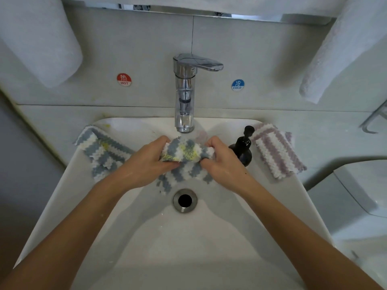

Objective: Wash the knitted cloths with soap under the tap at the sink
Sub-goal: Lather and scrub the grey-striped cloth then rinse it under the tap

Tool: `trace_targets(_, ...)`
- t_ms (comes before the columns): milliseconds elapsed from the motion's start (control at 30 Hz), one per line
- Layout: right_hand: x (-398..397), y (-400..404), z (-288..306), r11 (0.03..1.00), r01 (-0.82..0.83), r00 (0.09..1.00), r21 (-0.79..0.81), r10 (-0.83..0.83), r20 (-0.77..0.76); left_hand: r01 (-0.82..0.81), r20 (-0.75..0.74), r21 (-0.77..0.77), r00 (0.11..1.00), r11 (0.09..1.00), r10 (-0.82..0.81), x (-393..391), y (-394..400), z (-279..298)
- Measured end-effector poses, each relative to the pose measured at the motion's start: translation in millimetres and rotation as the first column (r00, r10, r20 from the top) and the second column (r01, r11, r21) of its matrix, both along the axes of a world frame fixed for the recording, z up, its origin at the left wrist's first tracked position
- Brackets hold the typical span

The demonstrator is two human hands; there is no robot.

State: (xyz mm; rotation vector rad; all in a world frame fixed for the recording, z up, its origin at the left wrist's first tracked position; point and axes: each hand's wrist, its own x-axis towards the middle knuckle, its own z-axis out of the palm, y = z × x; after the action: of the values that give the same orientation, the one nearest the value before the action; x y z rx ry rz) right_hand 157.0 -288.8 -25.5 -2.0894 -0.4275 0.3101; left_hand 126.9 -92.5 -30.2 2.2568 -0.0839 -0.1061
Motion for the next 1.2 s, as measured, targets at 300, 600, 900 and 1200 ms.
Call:
trace_targets(300,-3.7,-2.3,4.0,0.956,-0.035,0.94,0.29,0.13,-0.316,0.007,0.042,-0.111,0.999,0.994,-0.002,-3.5,2.7,4.2)
trace_targets(600,4.8,-7.3,4.5,0.974,0.075,0.988,0.214,-0.044,-0.147,0.018,0.042,-0.013,0.999,1.0,-0.017,-3.4,15.4,16.3)
trace_targets(900,1.6,-5.2,1.8,0.991,0.097,0.975,0.087,-0.112,0.193,0.087,0.004,0.09,0.996,0.992,-0.087,-5.2,30.6,16.5)
trace_targets(1200,12.1,-20.1,9.2,0.926,0.24,0.96,0.29,-0.271,0.071,0.02,-0.014,0.148,1.0,0.989,-0.018,-8.6,47.3,18.8)
